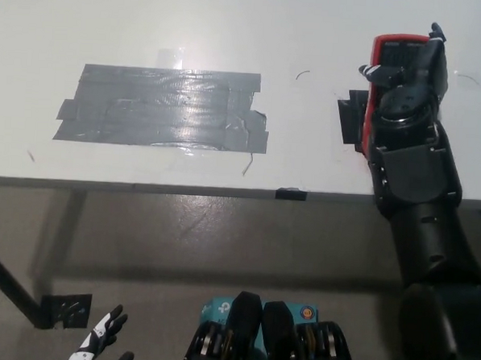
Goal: The robot first picks the multimeter with right hand and then unfolds the black stand on the back of it using left hand
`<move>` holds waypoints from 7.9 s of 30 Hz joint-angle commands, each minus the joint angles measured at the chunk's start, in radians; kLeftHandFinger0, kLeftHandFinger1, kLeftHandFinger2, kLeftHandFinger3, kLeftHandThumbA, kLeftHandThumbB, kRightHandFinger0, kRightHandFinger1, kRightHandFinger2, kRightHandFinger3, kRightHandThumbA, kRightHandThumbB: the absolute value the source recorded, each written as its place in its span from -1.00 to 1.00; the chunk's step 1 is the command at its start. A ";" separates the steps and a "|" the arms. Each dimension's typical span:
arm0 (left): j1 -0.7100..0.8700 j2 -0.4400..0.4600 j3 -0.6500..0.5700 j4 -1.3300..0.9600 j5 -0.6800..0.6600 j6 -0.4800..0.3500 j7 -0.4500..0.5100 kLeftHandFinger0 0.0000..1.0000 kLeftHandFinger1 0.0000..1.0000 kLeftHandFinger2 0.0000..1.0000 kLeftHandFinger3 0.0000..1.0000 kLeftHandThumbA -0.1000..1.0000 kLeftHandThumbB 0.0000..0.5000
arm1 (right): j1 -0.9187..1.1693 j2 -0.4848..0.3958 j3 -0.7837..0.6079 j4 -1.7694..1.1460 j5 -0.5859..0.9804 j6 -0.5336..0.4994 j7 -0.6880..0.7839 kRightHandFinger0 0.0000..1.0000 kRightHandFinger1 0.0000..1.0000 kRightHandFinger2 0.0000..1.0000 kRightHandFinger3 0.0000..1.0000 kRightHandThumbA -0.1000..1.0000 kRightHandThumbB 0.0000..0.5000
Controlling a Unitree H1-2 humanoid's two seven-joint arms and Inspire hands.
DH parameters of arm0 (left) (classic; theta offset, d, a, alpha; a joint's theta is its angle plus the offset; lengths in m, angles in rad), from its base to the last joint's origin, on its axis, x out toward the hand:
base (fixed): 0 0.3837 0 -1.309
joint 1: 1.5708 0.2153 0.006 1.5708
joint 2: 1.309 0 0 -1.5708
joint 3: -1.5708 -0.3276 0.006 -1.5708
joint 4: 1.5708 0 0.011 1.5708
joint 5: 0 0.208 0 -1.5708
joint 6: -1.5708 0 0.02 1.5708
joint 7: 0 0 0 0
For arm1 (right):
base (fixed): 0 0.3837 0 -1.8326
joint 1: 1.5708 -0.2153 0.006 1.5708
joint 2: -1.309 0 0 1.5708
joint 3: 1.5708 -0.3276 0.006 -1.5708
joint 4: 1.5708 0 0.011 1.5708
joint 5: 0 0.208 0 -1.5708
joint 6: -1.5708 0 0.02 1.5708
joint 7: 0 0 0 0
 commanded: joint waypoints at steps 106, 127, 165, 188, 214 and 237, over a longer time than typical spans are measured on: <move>-0.021 0.045 0.013 -0.038 0.015 -0.042 -0.005 1.00 1.00 0.99 1.00 0.88 -0.34 | -0.061 0.012 -0.218 -0.433 0.803 -0.203 0.228 -1.00 -0.27 0.79 1.00 -1.00 -0.62; -0.144 -0.026 -0.016 -0.484 -0.080 0.017 -0.015 1.00 1.00 1.00 1.00 0.53 -0.44 | 0.389 0.226 -0.037 -1.111 1.555 0.008 0.133 -1.00 -0.49 0.51 0.98 -1.00 -0.72; -0.568 -0.216 -0.124 -0.667 0.052 0.084 -0.027 1.00 1.00 1.00 1.00 0.75 0.01 | 0.667 0.124 0.285 -1.471 1.723 0.007 0.198 -1.00 -0.87 0.15 0.26 -1.00 -0.46; -0.754 -0.168 -0.106 -0.595 0.071 -0.083 -0.017 1.00 1.00 1.00 1.00 0.80 0.63 | 0.685 0.062 0.310 -1.467 1.730 -0.017 0.180 -1.00 -0.54 0.39 0.49 -1.00 -0.53; -0.740 -0.195 -0.107 -0.585 0.203 -0.076 -0.038 1.00 1.00 1.00 1.00 0.99 0.08 | 0.673 0.103 0.291 -1.506 1.763 -0.060 0.096 0.66 -0.93 0.49 0.24 -1.00 -0.52; -0.720 -0.201 -0.093 -0.506 0.294 -0.158 0.005 1.00 0.98 0.94 1.00 1.00 0.32 | 0.665 0.098 0.291 -1.563 1.810 -0.084 0.056 0.56 -1.00 0.25 0.34 -1.00 -0.47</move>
